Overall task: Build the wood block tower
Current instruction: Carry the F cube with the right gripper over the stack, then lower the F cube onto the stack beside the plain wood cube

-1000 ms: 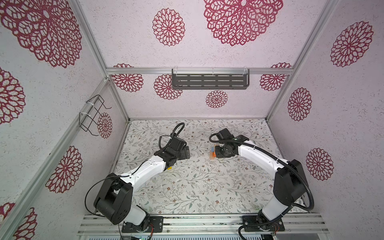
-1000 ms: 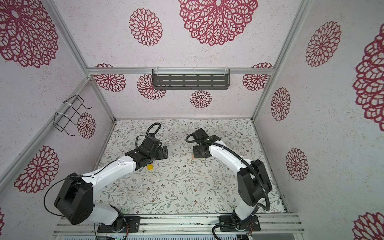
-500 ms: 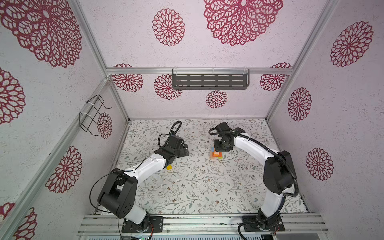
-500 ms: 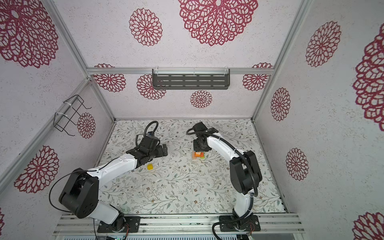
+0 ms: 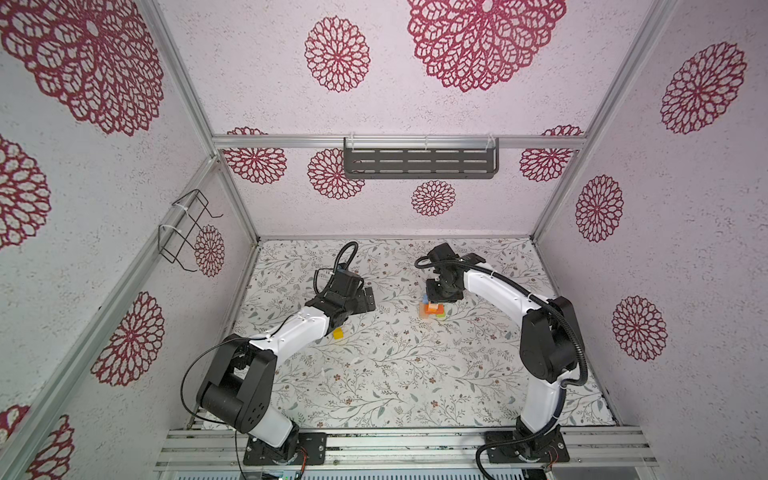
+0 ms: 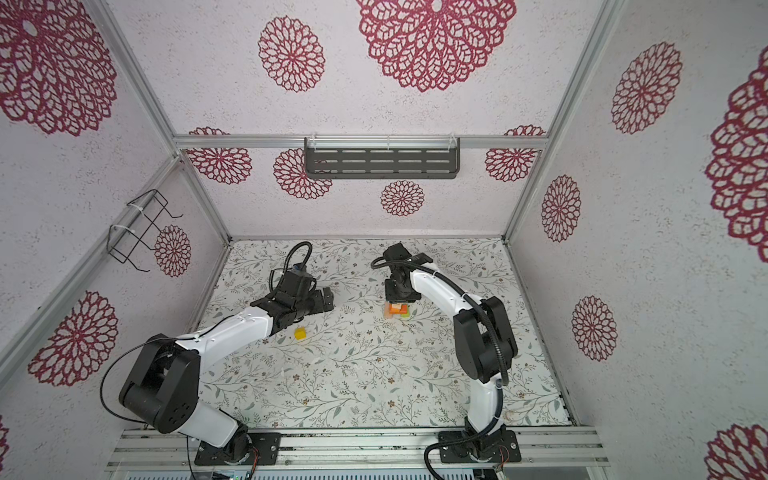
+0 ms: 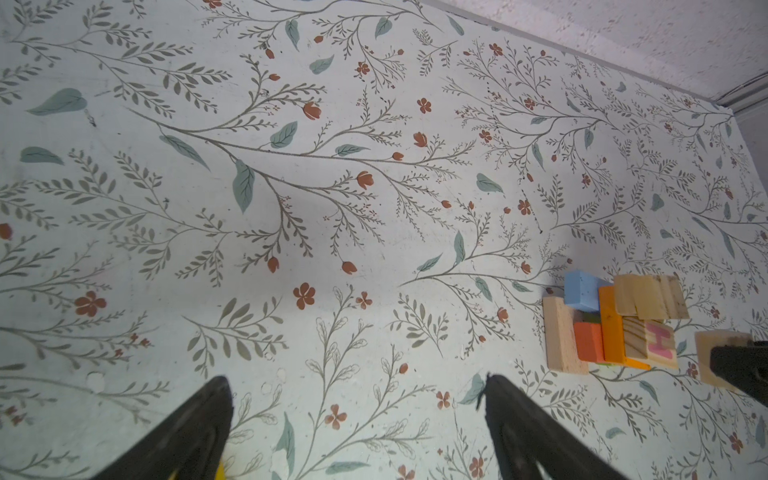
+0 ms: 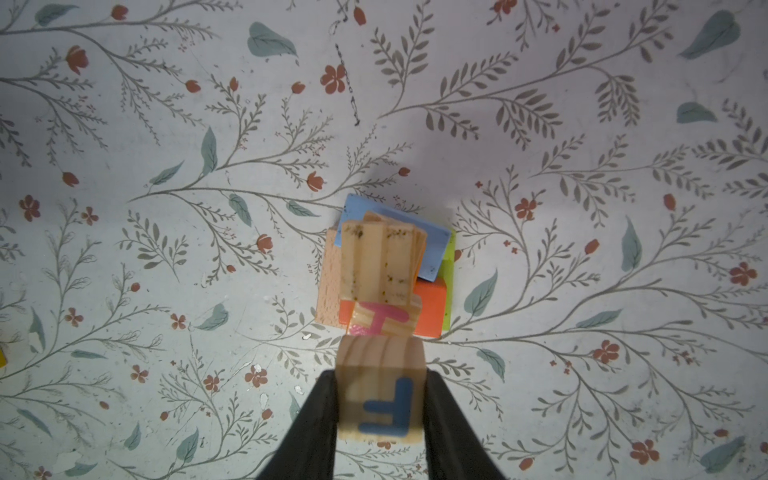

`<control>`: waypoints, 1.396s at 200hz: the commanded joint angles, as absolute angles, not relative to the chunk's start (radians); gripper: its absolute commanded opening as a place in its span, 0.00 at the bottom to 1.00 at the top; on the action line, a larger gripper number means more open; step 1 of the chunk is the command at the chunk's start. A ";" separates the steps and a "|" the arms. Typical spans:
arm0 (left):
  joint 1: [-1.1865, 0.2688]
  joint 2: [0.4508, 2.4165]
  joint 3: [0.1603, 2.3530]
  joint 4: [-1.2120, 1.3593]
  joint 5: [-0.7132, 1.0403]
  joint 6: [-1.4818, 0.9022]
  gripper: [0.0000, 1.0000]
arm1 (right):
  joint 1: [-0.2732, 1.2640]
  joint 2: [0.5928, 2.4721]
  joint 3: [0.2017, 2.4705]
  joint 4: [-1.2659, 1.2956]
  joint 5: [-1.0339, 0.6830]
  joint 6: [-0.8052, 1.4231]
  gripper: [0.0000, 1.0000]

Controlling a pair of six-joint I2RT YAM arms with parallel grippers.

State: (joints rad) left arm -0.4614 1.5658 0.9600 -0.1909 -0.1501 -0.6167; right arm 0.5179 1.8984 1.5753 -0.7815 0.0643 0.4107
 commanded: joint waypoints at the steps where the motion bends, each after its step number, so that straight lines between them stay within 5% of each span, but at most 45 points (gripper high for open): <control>1: -0.453 1.580 0.950 -0.163 -0.139 -0.615 0.97 | 0.511 1.909 1.603 -0.805 0.064 0.398 0.35; 279: -0.429 1.595 0.946 -0.150 -0.109 -0.619 0.97 | 0.505 1.962 1.649 -0.815 0.058 0.385 0.35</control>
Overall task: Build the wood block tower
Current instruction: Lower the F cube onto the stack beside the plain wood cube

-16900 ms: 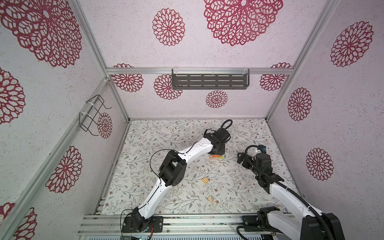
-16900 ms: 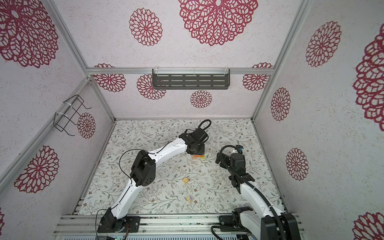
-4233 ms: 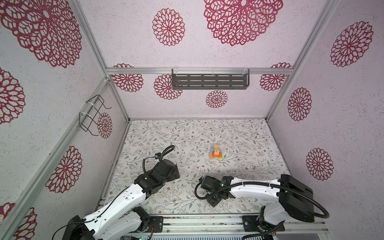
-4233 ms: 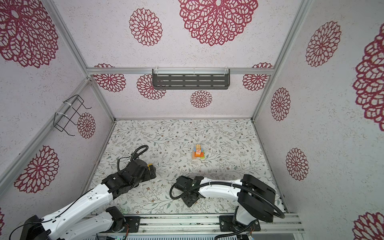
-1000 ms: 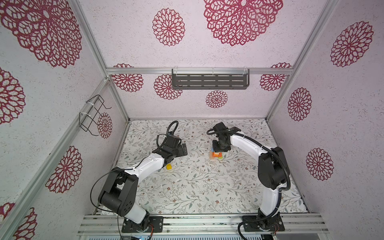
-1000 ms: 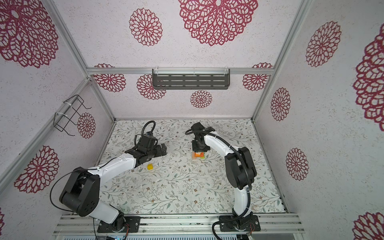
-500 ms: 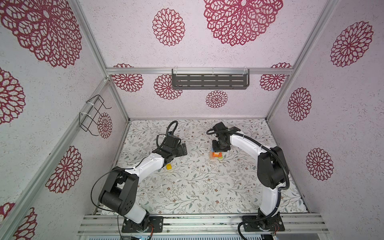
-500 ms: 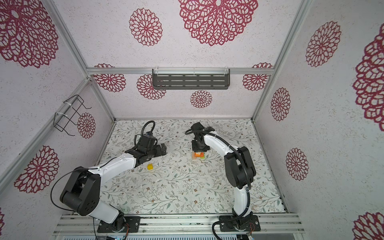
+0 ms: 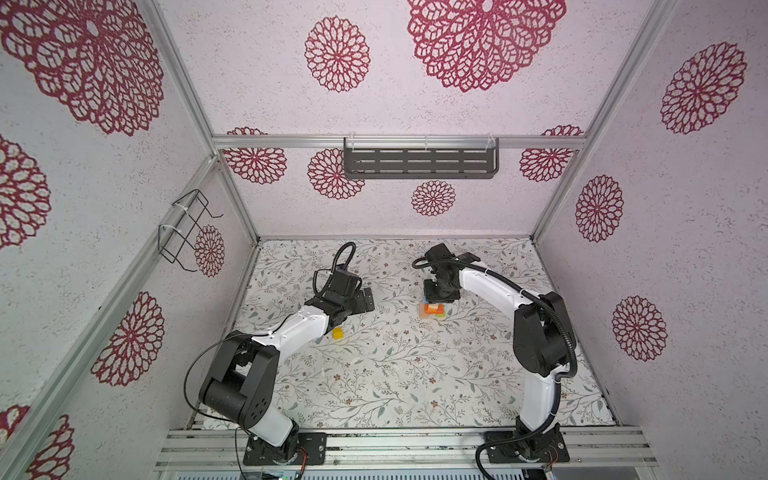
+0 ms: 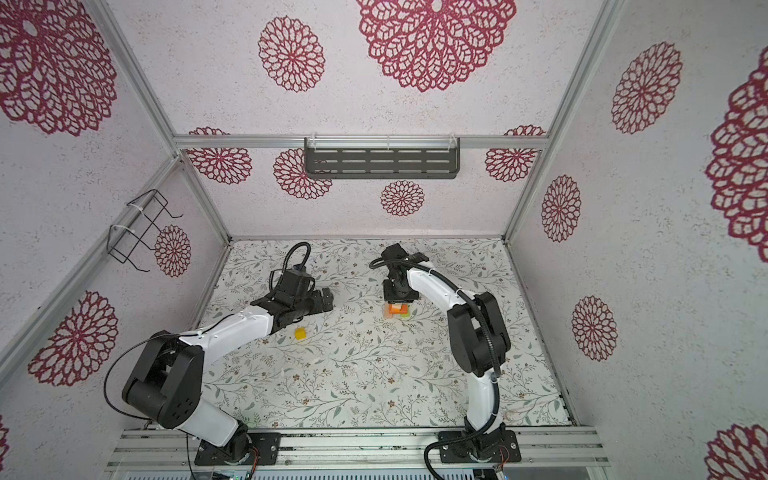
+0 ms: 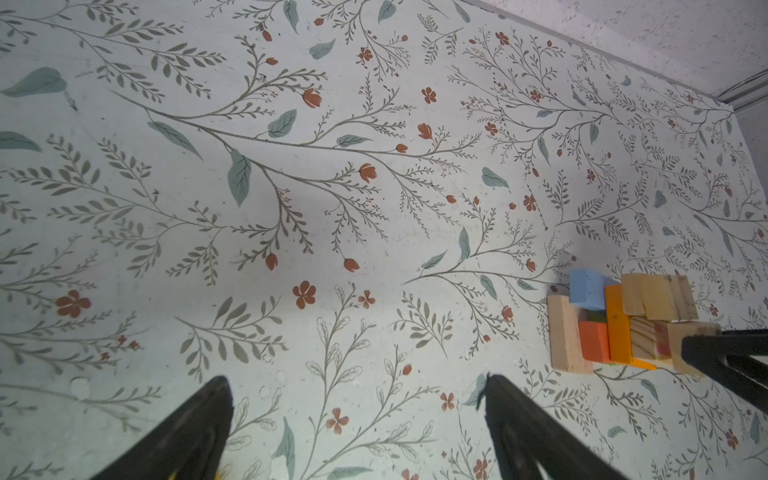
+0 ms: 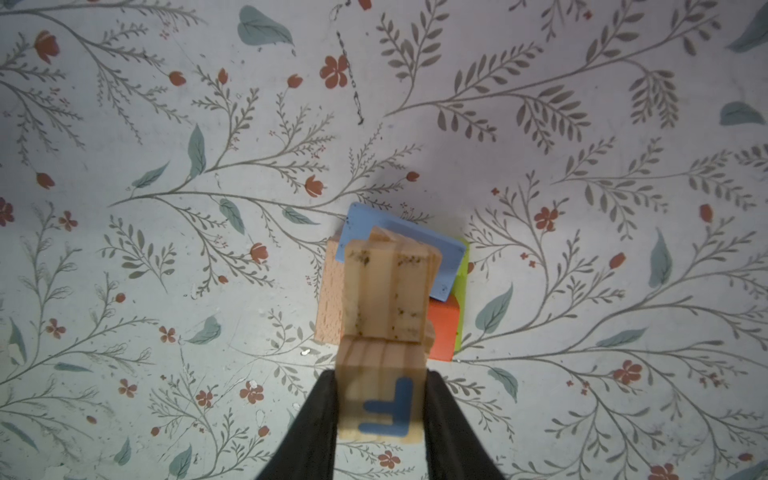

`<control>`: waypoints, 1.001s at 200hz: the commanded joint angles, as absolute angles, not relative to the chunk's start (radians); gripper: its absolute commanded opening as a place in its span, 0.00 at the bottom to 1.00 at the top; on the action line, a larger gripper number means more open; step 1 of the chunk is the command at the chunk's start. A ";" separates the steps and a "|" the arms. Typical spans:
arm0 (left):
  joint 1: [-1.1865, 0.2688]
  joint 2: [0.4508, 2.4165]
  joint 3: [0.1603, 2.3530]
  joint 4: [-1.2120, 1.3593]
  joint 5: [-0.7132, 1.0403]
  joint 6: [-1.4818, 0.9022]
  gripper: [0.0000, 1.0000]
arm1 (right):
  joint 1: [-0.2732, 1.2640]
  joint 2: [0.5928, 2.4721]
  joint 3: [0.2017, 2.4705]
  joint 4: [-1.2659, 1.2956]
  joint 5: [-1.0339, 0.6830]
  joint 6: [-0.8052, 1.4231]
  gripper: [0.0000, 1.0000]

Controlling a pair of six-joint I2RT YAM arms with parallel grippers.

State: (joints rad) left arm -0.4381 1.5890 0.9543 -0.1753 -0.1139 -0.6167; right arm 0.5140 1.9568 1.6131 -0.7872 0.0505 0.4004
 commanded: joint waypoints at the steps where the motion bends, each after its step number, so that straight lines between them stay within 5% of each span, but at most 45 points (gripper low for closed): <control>1: -0.429 1.595 0.946 -0.150 -0.109 -0.620 0.97 | 0.506 1.961 1.649 -0.815 0.059 0.384 0.35; 200: -0.424 1.600 0.945 -0.144 -0.089 -0.624 0.97 | 0.502 1.979 1.658 -0.814 0.048 0.382 0.35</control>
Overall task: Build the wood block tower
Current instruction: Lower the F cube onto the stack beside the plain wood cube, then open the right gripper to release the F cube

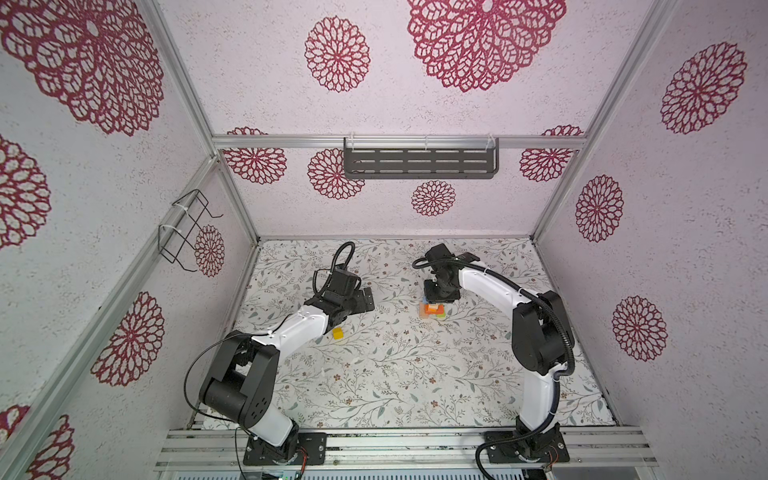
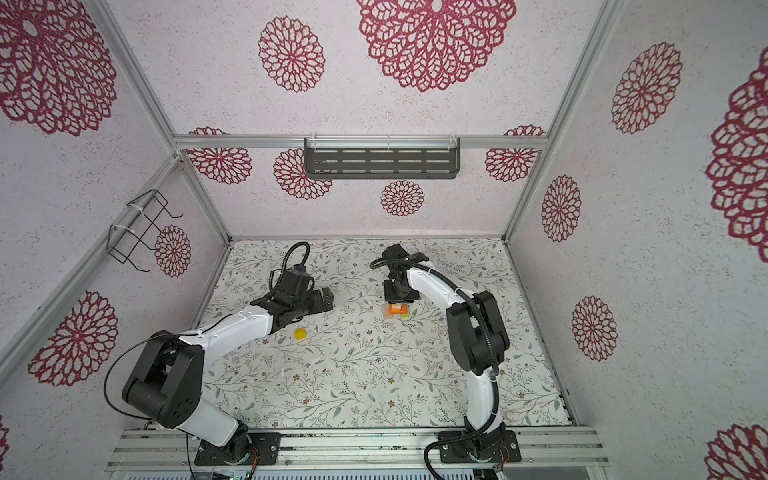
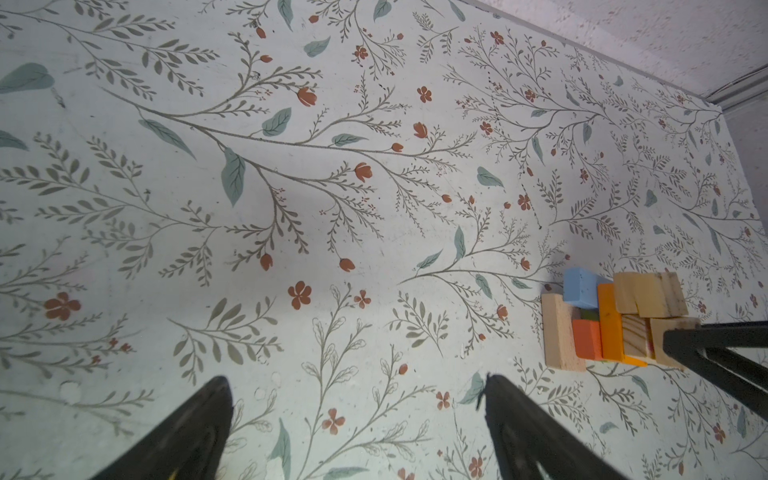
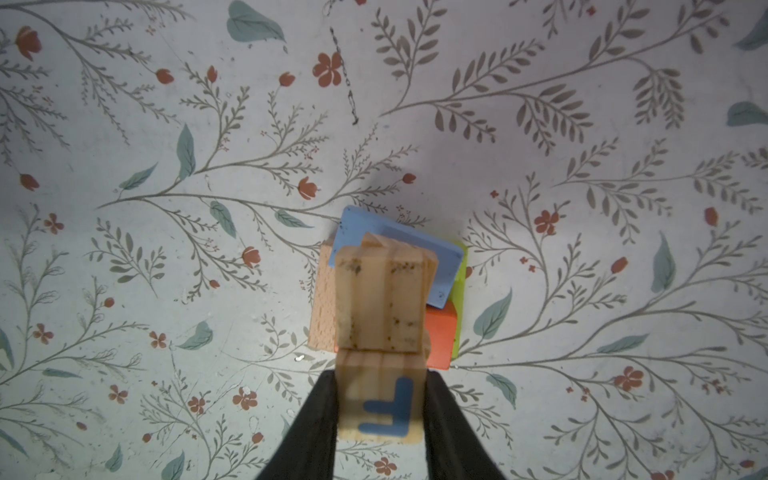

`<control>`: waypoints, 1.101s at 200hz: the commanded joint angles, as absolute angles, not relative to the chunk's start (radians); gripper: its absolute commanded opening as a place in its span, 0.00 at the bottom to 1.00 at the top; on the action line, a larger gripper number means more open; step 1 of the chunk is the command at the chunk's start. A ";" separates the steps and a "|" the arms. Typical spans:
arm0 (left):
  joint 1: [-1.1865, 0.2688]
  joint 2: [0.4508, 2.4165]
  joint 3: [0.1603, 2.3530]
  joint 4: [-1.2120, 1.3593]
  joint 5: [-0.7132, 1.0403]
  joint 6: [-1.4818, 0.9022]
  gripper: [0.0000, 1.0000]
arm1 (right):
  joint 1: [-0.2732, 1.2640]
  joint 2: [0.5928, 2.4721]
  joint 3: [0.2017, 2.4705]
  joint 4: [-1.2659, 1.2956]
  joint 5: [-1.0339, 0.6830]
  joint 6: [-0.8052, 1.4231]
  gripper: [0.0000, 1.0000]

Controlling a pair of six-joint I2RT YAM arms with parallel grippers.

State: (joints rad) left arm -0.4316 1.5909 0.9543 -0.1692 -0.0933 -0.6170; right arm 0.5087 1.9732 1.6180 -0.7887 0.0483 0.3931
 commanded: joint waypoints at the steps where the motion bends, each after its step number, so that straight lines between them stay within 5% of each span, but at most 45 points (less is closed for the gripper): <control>1: -0.424 1.600 0.945 -0.144 -0.090 -0.624 0.97 | 0.502 1.978 1.658 -0.814 0.048 0.382 0.35; 91: -0.423 1.601 0.951 -0.151 -0.081 -0.621 0.97 | 0.504 1.980 1.663 -0.822 0.044 0.362 0.52; 159: -0.423 1.551 0.940 -0.235 -0.126 -0.650 1.00 | 0.503 1.896 1.637 -0.803 0.050 0.348 0.54; 220: -0.423 1.429 0.877 -0.345 -0.175 -0.702 0.84 | 0.504 1.696 1.456 -0.712 0.026 0.342 0.54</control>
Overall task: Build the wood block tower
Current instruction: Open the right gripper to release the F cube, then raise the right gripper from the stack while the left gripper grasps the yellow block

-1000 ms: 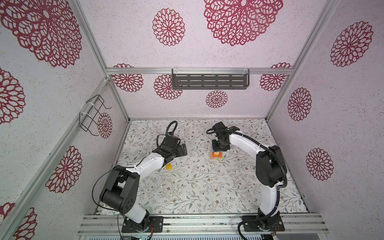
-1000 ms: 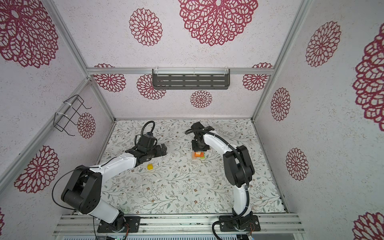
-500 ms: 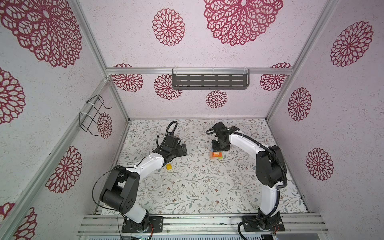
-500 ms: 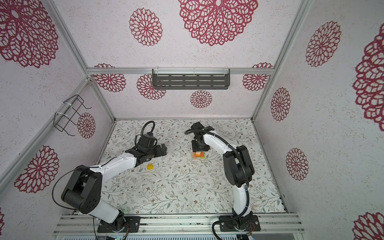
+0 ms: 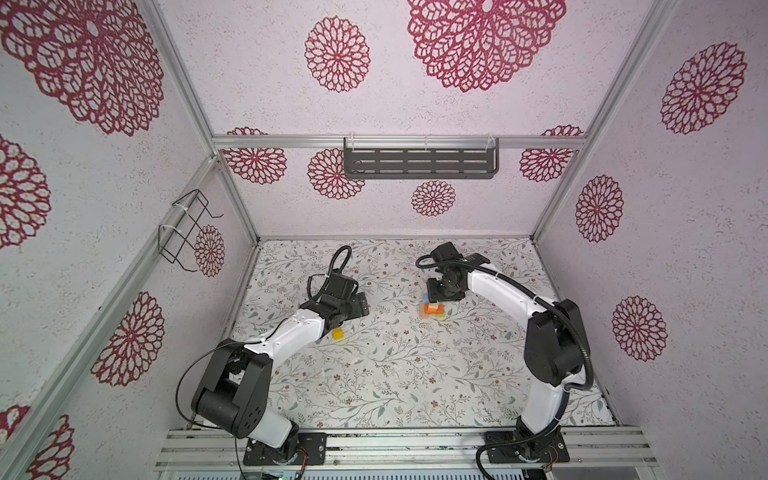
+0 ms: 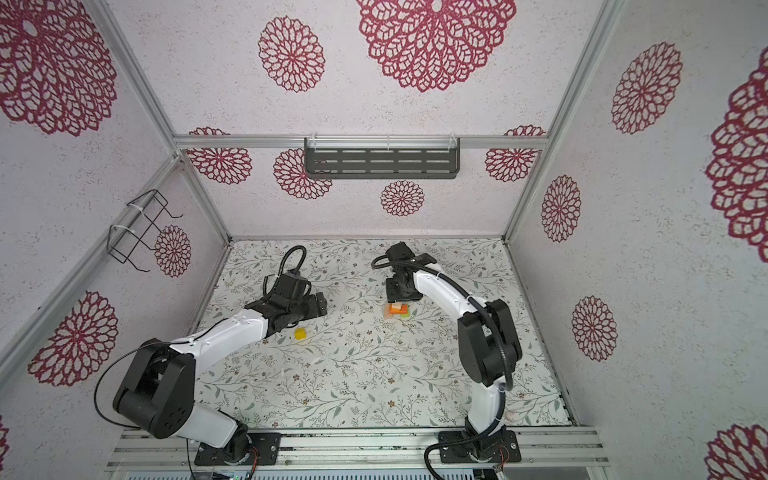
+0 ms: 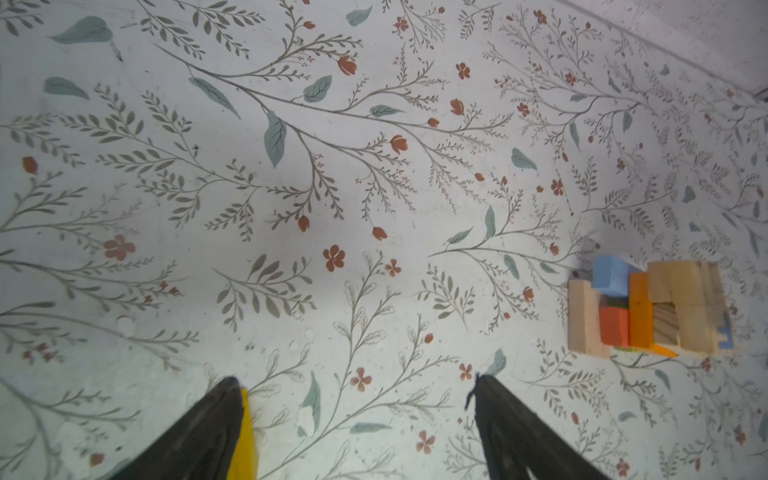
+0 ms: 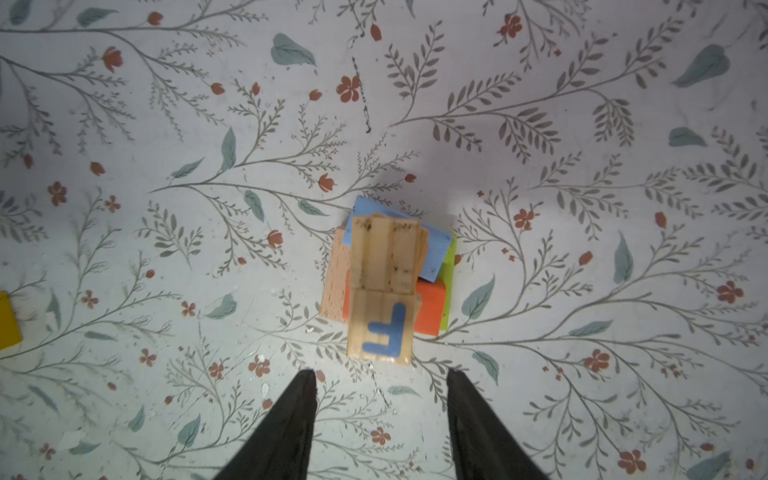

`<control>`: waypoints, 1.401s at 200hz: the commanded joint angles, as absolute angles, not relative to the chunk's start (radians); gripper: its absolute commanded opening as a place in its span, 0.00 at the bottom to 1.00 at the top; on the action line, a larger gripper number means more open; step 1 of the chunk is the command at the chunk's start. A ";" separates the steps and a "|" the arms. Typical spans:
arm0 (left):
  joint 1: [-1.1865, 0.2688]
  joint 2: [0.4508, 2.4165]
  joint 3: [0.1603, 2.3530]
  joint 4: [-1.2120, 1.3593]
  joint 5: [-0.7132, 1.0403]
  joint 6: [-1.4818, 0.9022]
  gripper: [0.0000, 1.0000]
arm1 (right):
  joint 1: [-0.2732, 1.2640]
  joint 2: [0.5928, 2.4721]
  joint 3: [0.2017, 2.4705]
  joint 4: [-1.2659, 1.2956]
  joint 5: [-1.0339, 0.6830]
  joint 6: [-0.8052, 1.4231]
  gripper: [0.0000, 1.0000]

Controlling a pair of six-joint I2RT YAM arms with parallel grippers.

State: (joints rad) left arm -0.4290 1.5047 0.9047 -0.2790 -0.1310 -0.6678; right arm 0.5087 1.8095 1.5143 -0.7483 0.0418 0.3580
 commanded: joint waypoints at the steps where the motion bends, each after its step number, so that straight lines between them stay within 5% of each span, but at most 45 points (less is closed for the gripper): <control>1: -0.423 1.426 0.876 -0.347 -0.176 -0.703 0.84 | 0.504 1.692 1.452 -0.710 0.025 0.342 0.54; 77: -0.442 1.376 0.781 -0.462 -0.285 -0.841 0.83 | 0.503 1.506 1.210 -0.574 -0.024 0.348 0.55; 280: -0.479 1.603 0.861 -0.461 -0.336 -0.839 0.55 | 0.497 1.473 1.075 -0.479 -0.025 0.326 0.57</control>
